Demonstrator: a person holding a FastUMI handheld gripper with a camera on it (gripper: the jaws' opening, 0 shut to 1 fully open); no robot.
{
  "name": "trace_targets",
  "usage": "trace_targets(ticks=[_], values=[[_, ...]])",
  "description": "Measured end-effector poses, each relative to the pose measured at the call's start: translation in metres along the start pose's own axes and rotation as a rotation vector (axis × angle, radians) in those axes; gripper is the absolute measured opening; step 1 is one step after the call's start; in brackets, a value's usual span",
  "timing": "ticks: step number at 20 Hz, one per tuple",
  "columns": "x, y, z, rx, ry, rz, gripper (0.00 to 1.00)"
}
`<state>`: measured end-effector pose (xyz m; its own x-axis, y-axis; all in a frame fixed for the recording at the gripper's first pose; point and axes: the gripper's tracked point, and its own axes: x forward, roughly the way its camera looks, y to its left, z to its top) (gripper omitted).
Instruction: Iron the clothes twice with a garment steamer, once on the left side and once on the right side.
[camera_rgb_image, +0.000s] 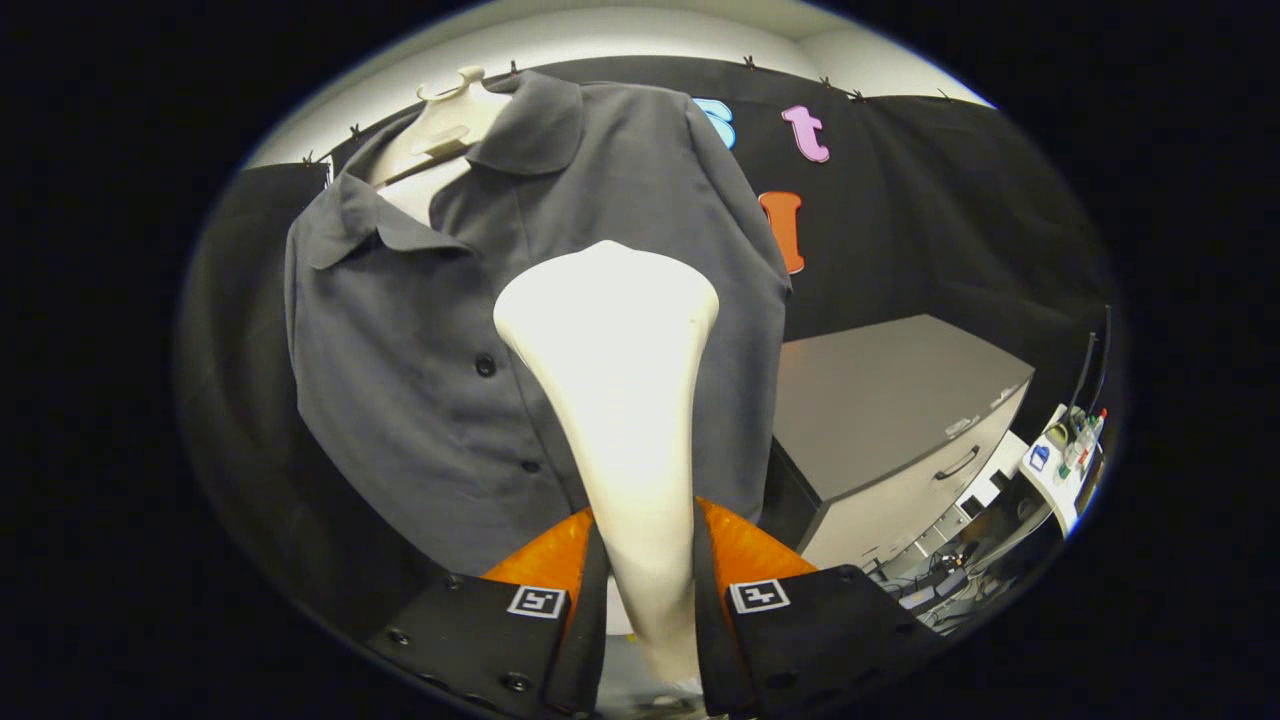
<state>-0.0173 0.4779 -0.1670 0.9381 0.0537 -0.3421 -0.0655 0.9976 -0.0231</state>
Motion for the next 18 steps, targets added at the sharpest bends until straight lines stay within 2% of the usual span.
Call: trace_targets(ticks=[8, 13, 18], values=[[-0.007, 0.082, 0.048, -0.062, -0.100, 0.074, 0.46], [0.007, 0.139, 0.043, -0.128, -0.086, 0.149, 0.45], [0.027, 0.167, 0.029, -0.170, -0.053, 0.164, 0.45]])
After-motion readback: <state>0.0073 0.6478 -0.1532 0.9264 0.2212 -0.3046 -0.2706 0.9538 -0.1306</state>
